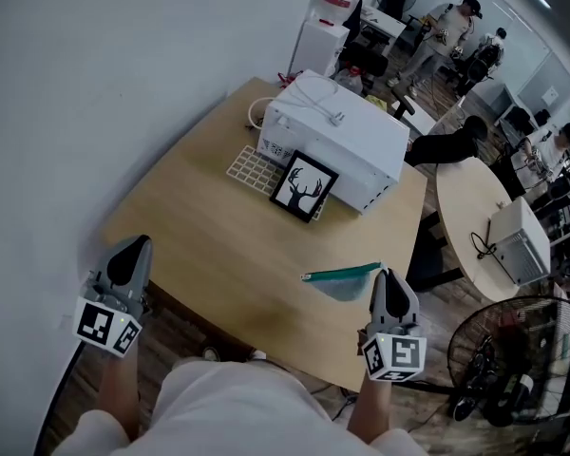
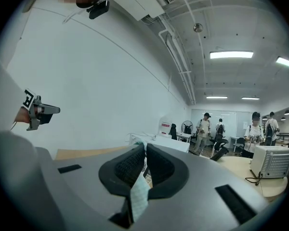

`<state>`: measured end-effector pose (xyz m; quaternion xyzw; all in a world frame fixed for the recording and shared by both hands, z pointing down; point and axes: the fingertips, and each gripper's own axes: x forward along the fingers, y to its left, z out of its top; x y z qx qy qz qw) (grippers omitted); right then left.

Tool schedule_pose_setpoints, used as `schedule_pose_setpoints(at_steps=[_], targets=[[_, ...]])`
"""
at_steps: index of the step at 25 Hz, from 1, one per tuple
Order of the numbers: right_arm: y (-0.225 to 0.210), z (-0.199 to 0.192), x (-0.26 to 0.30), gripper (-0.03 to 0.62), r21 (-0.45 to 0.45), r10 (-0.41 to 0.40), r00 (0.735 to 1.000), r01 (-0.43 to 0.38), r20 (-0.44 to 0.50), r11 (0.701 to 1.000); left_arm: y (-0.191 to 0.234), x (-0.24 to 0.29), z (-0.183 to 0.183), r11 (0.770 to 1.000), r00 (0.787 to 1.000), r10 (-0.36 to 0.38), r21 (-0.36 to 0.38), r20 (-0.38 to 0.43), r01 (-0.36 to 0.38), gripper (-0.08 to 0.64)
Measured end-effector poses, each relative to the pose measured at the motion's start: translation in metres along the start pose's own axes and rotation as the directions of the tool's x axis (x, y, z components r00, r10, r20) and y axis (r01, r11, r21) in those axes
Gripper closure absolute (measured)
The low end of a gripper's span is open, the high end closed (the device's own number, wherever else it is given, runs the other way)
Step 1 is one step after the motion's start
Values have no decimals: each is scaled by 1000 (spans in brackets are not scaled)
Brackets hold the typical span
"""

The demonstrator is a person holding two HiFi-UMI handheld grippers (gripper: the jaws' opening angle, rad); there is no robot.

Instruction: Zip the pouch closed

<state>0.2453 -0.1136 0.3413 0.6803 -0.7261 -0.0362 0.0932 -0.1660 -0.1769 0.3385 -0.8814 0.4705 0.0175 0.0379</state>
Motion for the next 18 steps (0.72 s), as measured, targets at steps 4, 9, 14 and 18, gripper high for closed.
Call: schedule_pose_setpoints(at_steps=[4,9,14,18], targets=[[5,2,1,577,8,20,1000,-20,8,1000,-3,-2,-2,1000,1000,0,-8,-3,0,545],[15,3,3,577,2,43,999,-43,8,999,-8,-3,-4,1000,1000,-7,-13,-7,7,545],[21,6,2,577,-2,54,998,-54,14,999,-7,-4,-5,1000,1000,-6,-19,-12,6,545],[25,6,2,577,0,60,998,-60,12,998,-7,-6,-7,1000,1000,-11,-25,-16,11,545]])
